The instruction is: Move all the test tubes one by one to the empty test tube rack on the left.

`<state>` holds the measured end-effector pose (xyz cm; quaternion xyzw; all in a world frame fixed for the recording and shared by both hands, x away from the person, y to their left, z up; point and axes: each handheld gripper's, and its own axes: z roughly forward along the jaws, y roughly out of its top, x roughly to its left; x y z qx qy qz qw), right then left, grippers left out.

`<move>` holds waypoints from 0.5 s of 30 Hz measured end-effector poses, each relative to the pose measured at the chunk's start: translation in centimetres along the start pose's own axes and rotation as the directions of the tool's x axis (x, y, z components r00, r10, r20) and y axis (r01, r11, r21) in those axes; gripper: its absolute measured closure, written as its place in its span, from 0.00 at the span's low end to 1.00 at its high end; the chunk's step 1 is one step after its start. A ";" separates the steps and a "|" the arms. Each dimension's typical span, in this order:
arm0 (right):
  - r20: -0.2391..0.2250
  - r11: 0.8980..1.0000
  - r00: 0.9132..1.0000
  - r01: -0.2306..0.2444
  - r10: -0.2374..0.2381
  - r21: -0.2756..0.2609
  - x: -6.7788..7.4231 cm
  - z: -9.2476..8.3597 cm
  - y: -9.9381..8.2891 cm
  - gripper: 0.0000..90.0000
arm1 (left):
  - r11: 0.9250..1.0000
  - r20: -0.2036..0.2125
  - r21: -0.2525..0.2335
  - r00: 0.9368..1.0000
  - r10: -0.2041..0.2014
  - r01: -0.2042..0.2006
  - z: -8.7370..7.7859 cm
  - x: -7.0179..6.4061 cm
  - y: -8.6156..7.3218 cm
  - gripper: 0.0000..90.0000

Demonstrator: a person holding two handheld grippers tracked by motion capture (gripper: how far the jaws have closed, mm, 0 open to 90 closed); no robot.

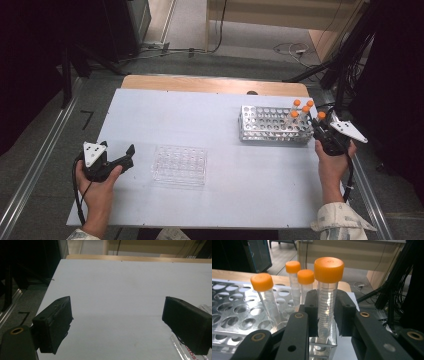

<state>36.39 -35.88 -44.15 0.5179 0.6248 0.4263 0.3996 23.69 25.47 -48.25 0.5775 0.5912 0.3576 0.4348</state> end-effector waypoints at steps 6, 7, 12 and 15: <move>-0.010 1.000 1.000 -0.004 0.004 -0.029 0.0 -0.7 0.6 0.80 | 1.000 -0.006 -0.017 1.000 -0.025 0.025 -0.5 0.2 0.5 0.11; -0.012 0.999 1.000 -0.004 0.003 -0.035 0.0 -0.9 0.8 0.80 | 0.999 -0.003 -0.025 0.999 -0.032 0.032 -0.6 0.2 0.7 0.11; -0.047 0.998 0.999 -0.019 0.016 -0.052 0.2 -1.9 1.7 0.80 | 0.998 0.011 -0.033 0.999 -0.046 0.047 -1.0 -0.3 1.5 0.11; -0.065 0.998 0.998 -0.017 0.013 -0.059 0.6 -2.7 2.1 0.80 | 0.999 0.039 -0.032 0.999 -0.036 0.037 -1.3 -0.9 2.1 0.11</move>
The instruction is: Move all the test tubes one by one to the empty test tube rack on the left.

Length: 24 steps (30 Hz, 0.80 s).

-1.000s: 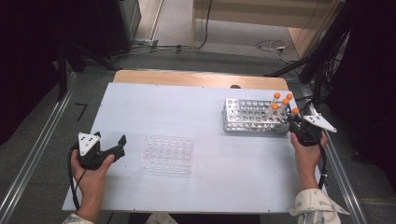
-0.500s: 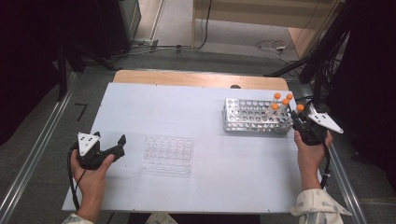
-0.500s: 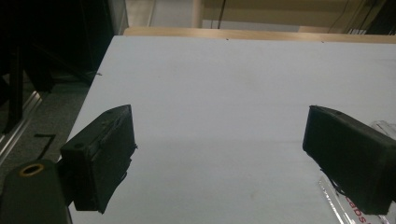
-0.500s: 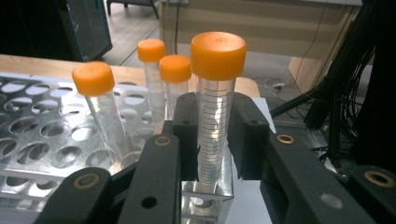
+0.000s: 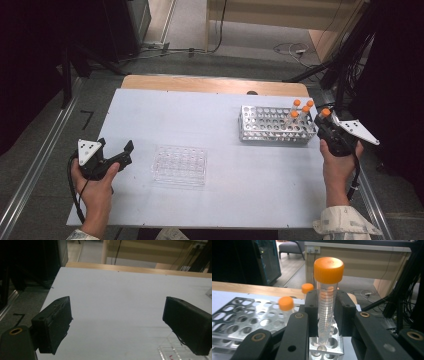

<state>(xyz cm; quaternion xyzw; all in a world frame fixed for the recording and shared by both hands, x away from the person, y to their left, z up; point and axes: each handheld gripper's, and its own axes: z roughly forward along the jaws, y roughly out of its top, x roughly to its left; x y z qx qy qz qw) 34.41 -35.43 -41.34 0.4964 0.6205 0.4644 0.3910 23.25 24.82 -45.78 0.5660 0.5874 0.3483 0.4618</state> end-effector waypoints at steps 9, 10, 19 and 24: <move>-0.099 1.000 0.995 0.025 -0.024 0.009 2.7 -2.0 0.4 0.80 | 0.999 0.080 0.007 0.996 0.049 -0.050 -0.2 -2.7 1.2 0.11; -0.110 0.999 0.993 0.031 -0.029 0.017 3.1 -2.0 0.3 0.80 | 0.998 0.090 0.010 0.995 0.053 -0.054 -0.1 -3.0 1.4 0.11; -0.231 0.994 0.970 0.095 -0.082 0.048 7.3 -1.9 -0.2 0.80 | 0.995 0.192 0.021 0.978 0.088 -0.093 0.9 -5.8 2.8 0.11; -0.298 0.990 0.948 0.131 -0.108 0.057 9.9 -1.5 -0.3 0.80 | 0.994 0.245 0.030 0.965 0.096 -0.106 1.6 -7.5 3.2 0.11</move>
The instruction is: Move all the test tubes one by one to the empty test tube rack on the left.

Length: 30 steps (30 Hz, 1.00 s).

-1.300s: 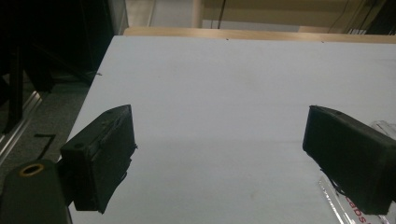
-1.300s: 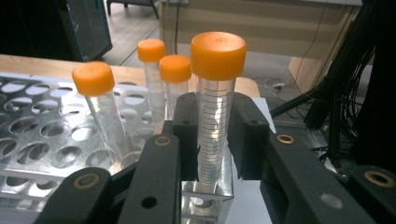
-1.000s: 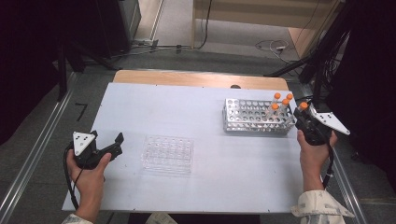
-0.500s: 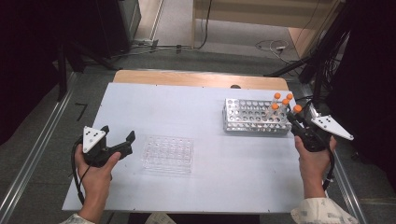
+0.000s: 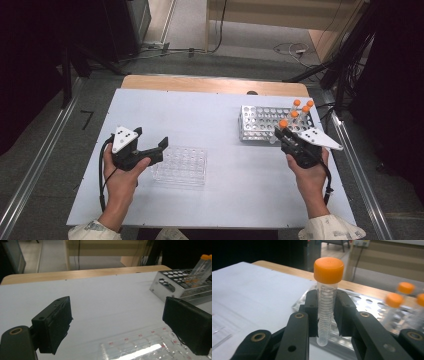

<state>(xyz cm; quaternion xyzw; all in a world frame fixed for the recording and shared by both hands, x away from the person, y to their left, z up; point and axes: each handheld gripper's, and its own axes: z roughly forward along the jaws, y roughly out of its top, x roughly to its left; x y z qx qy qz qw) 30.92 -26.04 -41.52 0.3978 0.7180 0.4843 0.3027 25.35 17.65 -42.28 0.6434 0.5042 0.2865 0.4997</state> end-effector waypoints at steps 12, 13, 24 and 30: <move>-0.119 0.999 0.992 0.052 -0.050 0.013 4.3 1.7 0.5 0.80 | 0.998 0.099 -0.003 0.993 0.060 -0.060 2.0 -4.2 1.7 0.11; -0.119 0.999 0.992 0.052 -0.050 0.013 4.3 1.7 0.5 0.80 | 0.998 0.109 0.001 0.992 0.065 -0.066 2.2 -4.6 1.7 0.11; -0.199 0.996 0.976 0.090 -0.083 0.027 7.2 3.1 0.7 0.80 | 0.996 0.172 -0.010 0.981 0.092 -0.092 4.8 -8.1 2.3 0.14; -0.216 0.995 0.972 0.098 -0.089 0.031 7.6 3.4 0.6 0.80 | 0.996 0.197 -0.011 0.976 0.091 -0.090 5.5 -9.2 2.2 0.14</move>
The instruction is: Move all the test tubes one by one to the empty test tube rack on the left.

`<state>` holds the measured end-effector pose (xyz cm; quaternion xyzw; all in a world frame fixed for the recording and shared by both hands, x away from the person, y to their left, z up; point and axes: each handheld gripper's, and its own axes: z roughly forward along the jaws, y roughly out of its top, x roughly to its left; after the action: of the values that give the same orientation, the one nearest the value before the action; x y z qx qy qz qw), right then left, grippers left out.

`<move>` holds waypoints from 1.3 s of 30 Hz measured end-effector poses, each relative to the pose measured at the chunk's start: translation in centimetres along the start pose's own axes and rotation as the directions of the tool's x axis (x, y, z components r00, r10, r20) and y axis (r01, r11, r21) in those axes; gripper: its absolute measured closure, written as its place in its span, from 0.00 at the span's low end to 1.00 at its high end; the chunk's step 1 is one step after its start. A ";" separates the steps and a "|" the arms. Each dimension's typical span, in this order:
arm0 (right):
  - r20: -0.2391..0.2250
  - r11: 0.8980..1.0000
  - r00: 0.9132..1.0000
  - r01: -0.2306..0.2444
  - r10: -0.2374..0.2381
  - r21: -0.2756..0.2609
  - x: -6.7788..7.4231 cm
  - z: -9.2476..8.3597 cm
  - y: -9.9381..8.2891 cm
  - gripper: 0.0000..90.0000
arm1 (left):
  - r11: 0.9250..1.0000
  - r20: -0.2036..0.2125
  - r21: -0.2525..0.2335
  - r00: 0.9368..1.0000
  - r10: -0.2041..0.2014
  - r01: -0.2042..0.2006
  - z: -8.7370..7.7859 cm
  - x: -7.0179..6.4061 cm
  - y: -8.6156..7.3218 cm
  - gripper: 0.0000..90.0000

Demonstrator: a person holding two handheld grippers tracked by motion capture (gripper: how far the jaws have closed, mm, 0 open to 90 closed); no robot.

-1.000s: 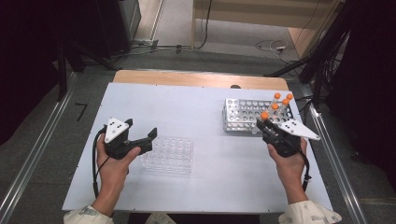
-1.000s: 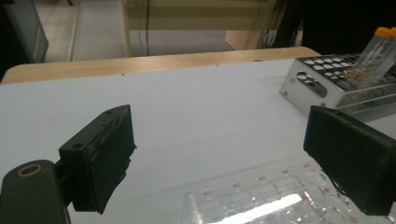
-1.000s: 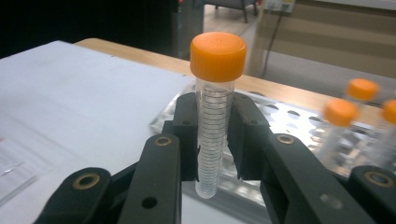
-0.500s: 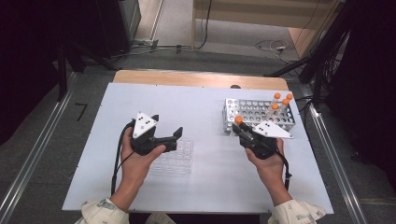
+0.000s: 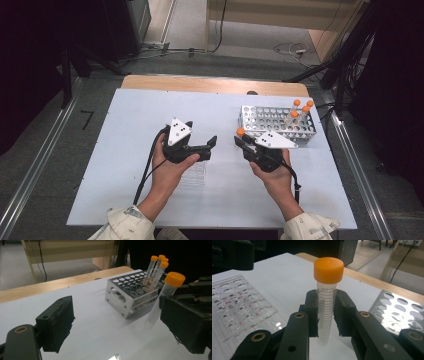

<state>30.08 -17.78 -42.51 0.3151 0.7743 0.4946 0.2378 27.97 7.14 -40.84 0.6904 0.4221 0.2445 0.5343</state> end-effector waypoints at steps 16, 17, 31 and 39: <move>-0.056 1.000 0.998 0.008 -0.007 0.023 1.2 0.8 -0.3 0.80 | 0.998 0.093 -0.022 0.994 0.058 -0.056 2.3 -3.3 0.5 0.34; -0.056 1.000 0.998 0.008 -0.007 0.023 1.2 0.8 -0.3 0.80 | 0.998 0.097 -0.020 0.993 0.066 -0.064 2.4 -3.5 0.5 0.34; -0.093 0.999 0.996 -0.009 0.012 0.031 1.5 1.0 -0.5 0.80 | 0.993 0.126 -0.011 0.985 0.116 -0.115 3.3 -4.3 0.2 0.65; -0.103 0.999 0.994 -0.018 0.021 0.034 1.5 1.1 -0.6 0.80 | 0.992 0.145 0.003 0.982 0.121 -0.122 3.5 -4.1 0.0 0.79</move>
<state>29.62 -16.19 -43.63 0.3005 0.7906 0.4996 0.1873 28.55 1.83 -41.48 0.7338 0.3408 0.2235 0.5435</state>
